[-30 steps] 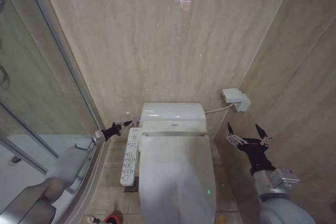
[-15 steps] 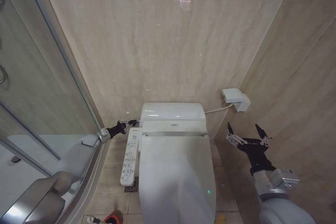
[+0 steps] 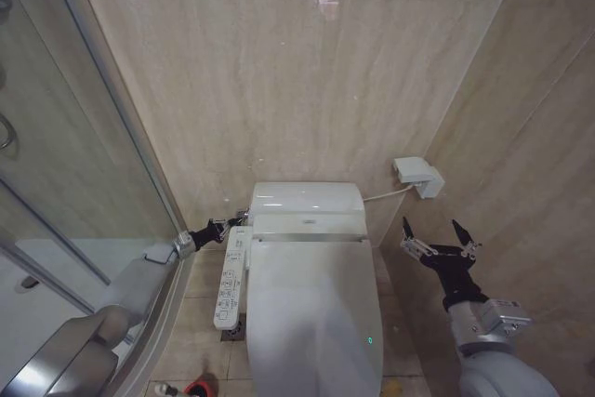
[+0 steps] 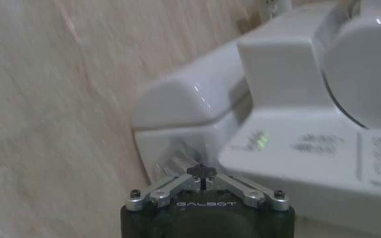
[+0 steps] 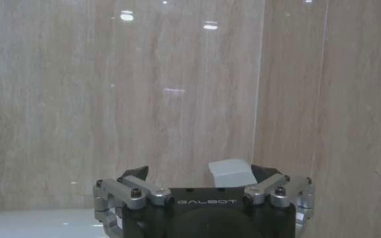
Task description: Open the toilet lid, clean the toilet bowl with a toilet brush, close the toilet lid, and flush.
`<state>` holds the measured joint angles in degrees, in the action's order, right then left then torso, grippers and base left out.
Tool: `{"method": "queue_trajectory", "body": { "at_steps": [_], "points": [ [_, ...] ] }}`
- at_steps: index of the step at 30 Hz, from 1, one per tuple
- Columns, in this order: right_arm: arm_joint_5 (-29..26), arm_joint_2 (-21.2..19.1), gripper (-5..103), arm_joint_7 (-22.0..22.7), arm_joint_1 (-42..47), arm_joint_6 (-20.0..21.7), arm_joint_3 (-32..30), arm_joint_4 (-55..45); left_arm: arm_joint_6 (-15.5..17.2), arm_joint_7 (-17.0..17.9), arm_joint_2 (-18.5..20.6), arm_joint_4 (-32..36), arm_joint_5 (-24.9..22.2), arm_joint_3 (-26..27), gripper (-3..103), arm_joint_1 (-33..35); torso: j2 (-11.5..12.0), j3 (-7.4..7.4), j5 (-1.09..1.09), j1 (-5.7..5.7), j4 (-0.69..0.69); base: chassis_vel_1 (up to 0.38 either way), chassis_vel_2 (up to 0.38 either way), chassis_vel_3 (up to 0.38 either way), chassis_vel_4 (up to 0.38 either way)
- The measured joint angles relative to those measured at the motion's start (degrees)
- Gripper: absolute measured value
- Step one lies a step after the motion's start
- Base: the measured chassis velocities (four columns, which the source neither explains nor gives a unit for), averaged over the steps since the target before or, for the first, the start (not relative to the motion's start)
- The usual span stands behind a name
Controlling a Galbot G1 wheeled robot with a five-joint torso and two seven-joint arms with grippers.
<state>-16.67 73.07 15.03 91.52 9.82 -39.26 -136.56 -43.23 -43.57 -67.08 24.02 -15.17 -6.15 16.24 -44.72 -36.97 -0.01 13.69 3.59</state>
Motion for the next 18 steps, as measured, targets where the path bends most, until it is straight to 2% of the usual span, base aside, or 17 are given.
{"method": "queue_trajectory", "body": {
  "at_steps": [18],
  "points": [
    [0.0,0.0,100,0.0,0.0,0.0,0.0,0.0,0.3,-0.1,0.0,-0.3,0.3,0.9,0,0.2,0.0,0.00,0.00,0.01,0.02,0.000,0.000,0.000,0.000]
  ]
}}
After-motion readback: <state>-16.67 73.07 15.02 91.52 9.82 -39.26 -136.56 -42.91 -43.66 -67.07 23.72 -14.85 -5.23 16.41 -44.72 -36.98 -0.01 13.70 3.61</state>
